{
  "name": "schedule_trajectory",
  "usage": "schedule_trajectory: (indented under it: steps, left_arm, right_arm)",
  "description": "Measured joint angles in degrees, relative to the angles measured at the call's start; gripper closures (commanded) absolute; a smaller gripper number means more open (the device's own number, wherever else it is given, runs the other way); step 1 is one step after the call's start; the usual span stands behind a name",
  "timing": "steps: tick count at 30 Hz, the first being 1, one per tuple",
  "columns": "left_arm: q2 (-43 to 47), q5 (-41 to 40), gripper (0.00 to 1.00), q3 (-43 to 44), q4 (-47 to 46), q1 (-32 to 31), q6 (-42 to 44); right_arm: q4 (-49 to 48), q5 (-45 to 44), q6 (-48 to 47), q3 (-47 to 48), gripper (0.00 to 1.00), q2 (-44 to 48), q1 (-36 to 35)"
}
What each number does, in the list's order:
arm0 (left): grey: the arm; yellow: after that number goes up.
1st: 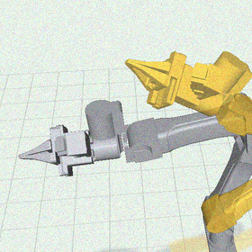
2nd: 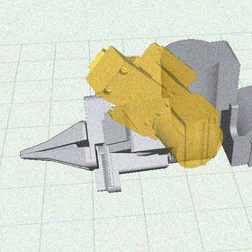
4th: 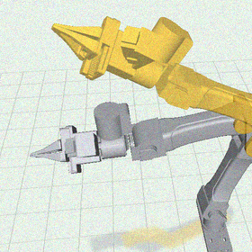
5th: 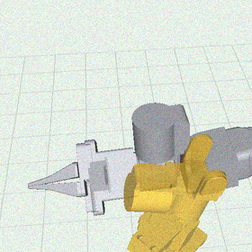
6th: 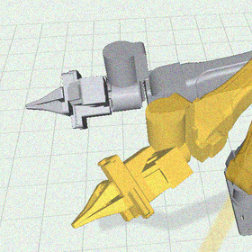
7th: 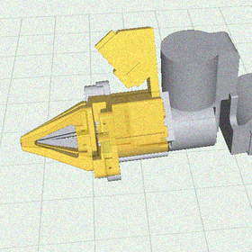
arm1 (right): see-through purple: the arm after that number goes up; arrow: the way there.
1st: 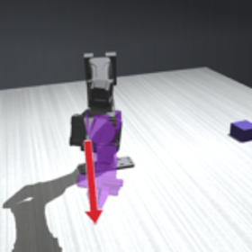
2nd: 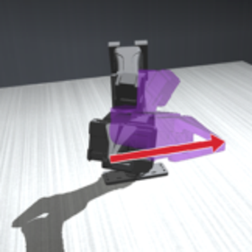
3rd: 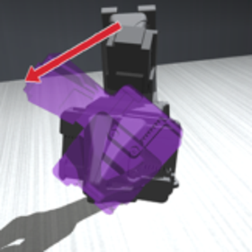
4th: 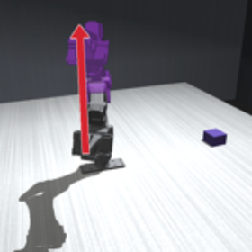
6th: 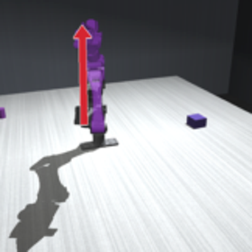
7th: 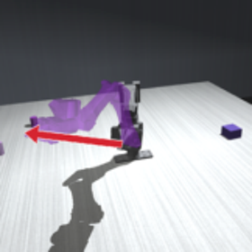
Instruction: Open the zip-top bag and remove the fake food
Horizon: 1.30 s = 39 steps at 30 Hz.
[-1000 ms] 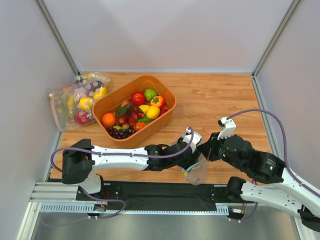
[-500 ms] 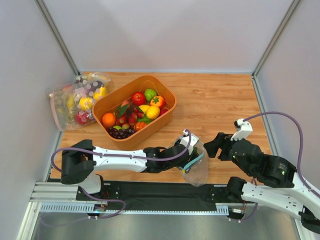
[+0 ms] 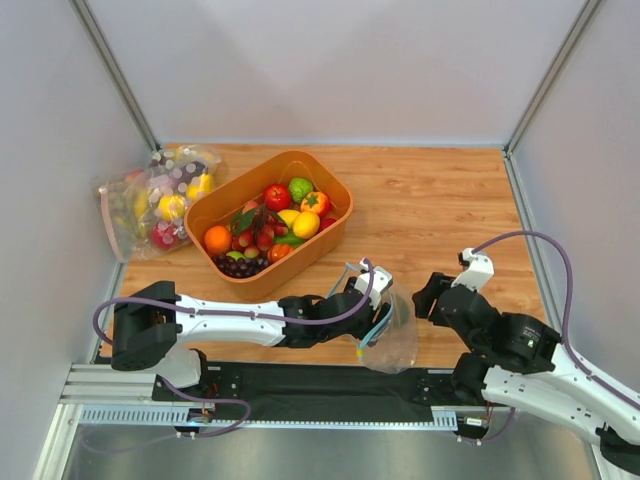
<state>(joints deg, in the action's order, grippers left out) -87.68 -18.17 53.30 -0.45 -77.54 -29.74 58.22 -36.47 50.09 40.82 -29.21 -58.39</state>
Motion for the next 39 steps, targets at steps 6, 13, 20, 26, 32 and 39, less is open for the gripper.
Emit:
schedule_trajectory:
  steps: [6,13,20,26,32,39]
  left_arm:
    - [0.0,0.1,0.27,0.0,-0.9,0.0,0.2]
    - [0.0,0.3,0.26,0.0,-1.3,0.0,0.7]
    - [0.0,1.2,0.25,0.0,-2.3,0.0,2.0]
    - [-1.8,2.3,0.24,0.3,-2.8,0.9,2.9]
    - [-4.8,3.4,0.22,2.1,-2.8,1.8,3.5]
    - [-7.1,3.8,0.17,4.5,-2.8,2.8,4.4]
  right_arm:
    - [-5.1,2.2,0.1,-4.3,0.42,-0.6,3.3]
    - [-13.6,9.2,-0.4,-12.5,0.46,-2.1,9.3]
    - [-20.7,13.5,-1.1,-16.9,0.59,-3.0,13.9]
    - [-23.9,14.6,-1.5,-19.8,0.8,-6.1,15.0]
    - [-25.2,14.9,-1.5,-20.5,0.87,-9.2,15.3]
    - [-27.5,16.0,-1.7,-21.8,0.88,-11.7,15.6]
